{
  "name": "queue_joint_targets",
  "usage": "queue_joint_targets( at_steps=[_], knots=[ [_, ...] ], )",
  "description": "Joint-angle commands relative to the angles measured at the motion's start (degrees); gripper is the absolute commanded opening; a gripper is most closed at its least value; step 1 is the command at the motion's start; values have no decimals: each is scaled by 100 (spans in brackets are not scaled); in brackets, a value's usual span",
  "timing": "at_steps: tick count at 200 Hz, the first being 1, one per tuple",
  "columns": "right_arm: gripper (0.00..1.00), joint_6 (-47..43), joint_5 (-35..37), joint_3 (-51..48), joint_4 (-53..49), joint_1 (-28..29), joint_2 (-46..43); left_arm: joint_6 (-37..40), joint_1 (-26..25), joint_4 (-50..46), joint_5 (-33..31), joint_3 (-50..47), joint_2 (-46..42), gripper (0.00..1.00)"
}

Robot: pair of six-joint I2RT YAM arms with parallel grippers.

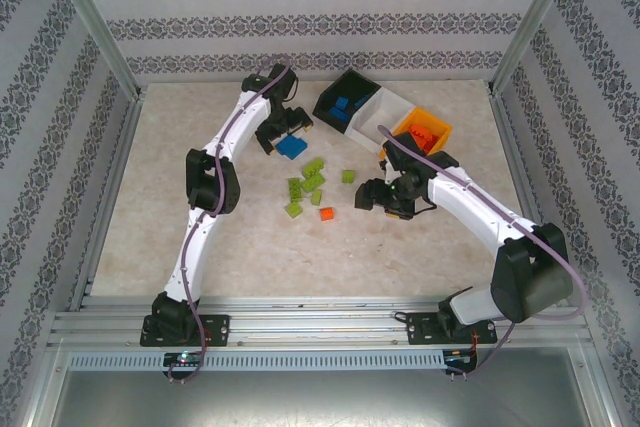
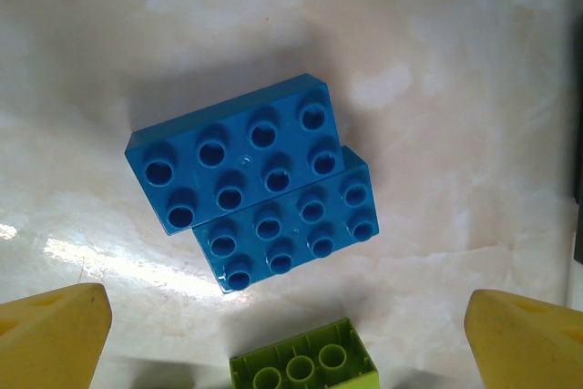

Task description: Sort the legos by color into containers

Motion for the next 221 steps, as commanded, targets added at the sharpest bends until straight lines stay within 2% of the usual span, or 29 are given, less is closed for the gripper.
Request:
queue_joint_targets(
  at_steps=[1,48,99,221],
  knots=[
    [78,-186,51,-173,-34,-46,-185,-444,-97,-73,-19,23,-12,100],
    [78,-294,-34,-474,-12,-268,-427,-712,-156,-87,-303,-71,49,100],
    [78,-296,-146,-798,58,-551,-705,-1194,-111,73,-511,-250,151,96],
    [78,-251,-233,-1070,209,-612,-773,-1474,134,66,-670,-329,494,91]
  ],
)
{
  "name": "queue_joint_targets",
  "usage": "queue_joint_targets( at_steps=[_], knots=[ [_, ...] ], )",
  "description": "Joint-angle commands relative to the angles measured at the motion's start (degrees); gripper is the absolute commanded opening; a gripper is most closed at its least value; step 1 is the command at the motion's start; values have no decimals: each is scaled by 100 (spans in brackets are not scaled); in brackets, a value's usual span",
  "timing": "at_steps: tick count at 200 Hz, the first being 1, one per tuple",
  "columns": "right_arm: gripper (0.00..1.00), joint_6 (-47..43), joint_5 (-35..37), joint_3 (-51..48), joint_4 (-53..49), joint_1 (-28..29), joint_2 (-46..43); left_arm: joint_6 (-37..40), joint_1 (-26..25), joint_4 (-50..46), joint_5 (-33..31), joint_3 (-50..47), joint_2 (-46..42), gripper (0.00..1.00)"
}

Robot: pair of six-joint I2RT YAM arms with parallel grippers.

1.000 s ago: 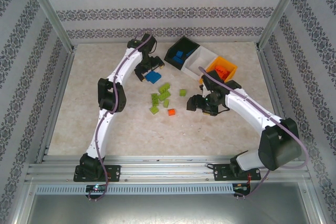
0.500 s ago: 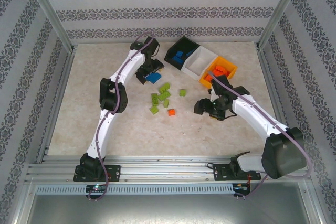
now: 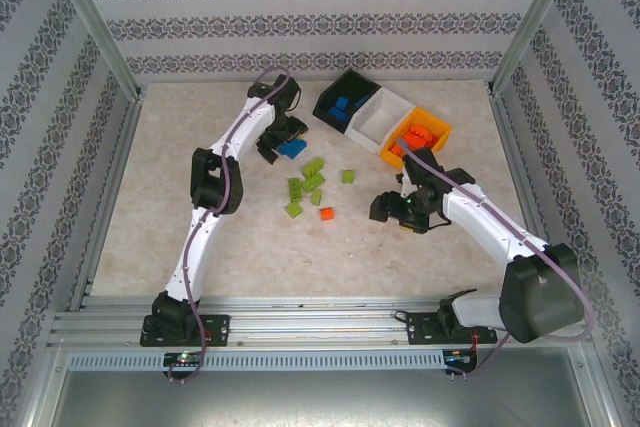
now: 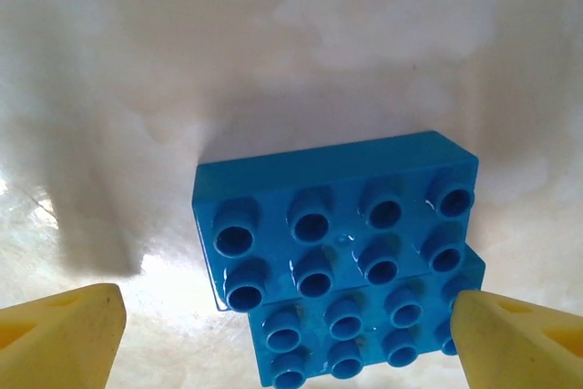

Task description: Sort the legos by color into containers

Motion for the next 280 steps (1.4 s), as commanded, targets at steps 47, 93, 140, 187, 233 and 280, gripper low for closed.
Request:
queue_joint_targets(
  at_steps=[47,93,140,187,233,280],
  knots=[
    [78,-12,-98,-222,78,-154,-214,-168,191,-80,-210,-82,248,84],
    [78,-12,-95,-188,70,-179,-181,489,163,-397,-226,-694,-265,84],
    [78,132,-75,-20,114,-28,-62,738,109,1277,154,-4260,-2334,83],
    [77,305,143,497,141,589,336,997,103,1786,253,-5491,-3452,88],
    [77,374,298,890,91,1010,690,892,48,1978,554,-5814,-3659,96],
    [77,356,343,956,70,1041,733,419,-144,2292,732,-5574,-3342,96]
  ],
)
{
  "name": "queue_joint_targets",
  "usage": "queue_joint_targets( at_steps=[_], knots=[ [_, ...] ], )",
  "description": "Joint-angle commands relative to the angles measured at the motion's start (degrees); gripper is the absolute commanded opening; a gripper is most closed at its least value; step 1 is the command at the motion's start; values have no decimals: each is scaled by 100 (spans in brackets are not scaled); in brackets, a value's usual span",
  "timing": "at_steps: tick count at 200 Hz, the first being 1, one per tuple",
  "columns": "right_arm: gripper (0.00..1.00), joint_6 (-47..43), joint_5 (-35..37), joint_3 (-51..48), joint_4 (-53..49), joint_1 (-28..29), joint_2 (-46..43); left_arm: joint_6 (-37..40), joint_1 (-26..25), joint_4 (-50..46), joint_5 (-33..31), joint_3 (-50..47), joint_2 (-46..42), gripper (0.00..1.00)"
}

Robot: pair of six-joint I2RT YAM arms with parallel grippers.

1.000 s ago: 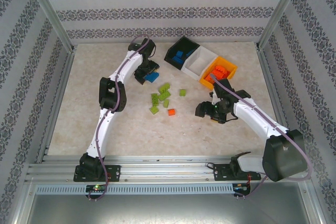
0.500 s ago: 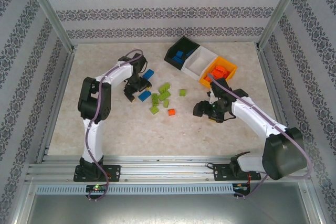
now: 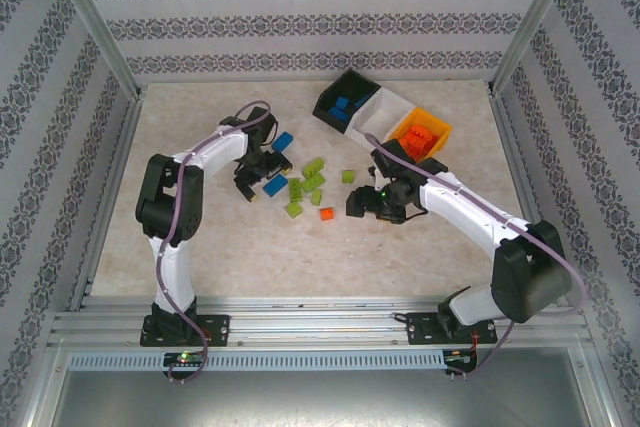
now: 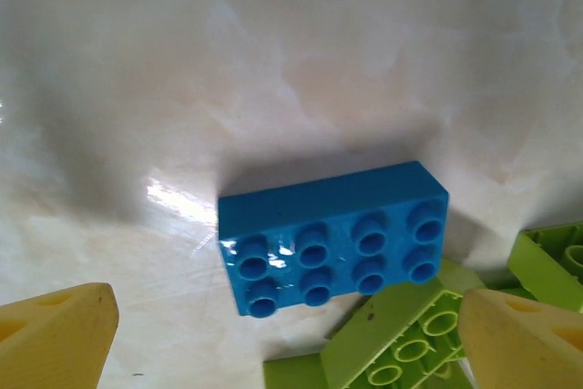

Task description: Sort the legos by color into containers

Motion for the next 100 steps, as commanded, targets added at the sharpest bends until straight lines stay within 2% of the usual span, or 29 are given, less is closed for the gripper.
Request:
queue_joint_targets(
  at_steps=[1,41,100],
  knots=[
    [77,66,159,145,-66,27,37,-258,-126,208,116,285,201,96],
    [78,-84,185,116,-152,-51,12,-459,-141,64,100,625,515,96],
    [78,-102,86,-244,22,-308,-103,-471,-140,-185,112,583,675,96]
  ],
)
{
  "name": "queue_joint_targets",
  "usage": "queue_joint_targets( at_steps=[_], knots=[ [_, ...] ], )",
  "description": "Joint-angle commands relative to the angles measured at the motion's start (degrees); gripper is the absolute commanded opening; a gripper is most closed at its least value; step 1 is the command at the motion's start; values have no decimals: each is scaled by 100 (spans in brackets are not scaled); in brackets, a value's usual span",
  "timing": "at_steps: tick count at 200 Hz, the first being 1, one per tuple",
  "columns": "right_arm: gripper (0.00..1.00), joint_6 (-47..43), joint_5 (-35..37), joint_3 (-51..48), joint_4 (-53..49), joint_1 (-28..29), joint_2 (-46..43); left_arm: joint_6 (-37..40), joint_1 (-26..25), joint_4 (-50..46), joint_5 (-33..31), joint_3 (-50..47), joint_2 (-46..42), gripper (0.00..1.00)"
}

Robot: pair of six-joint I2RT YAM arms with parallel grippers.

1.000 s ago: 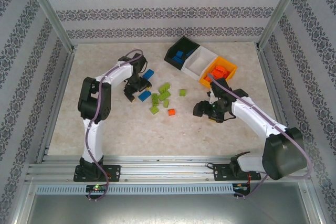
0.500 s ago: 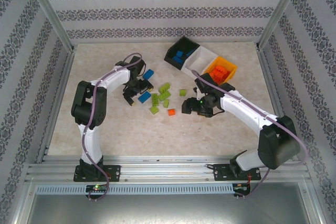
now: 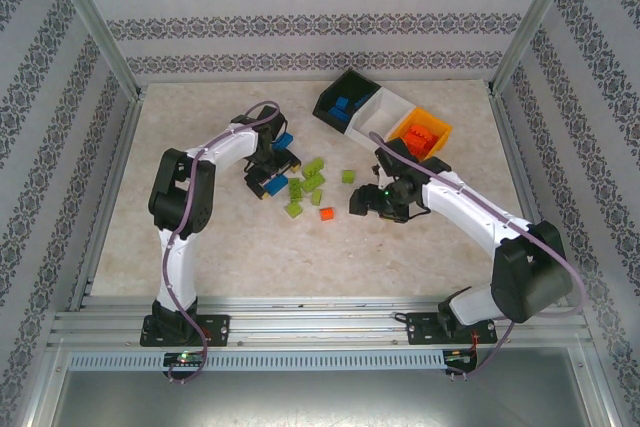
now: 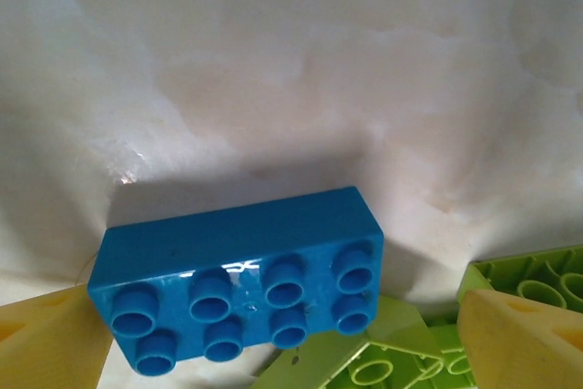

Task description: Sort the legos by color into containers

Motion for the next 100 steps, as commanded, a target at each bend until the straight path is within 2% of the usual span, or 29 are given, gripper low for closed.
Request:
queue_joint_targets(
  at_steps=[1,65,100],
  knots=[
    [78,-66,35,-181,28,-100,-90,-124,-23,-276,-11,74,97,96],
    [78,-62,-61,-245,144,-205,32,-91,43,-386,-10,91,417,87],
    [78,-66,-101,-254,182,-259,90,-43,110,-380,19,87,432,77]
  ],
)
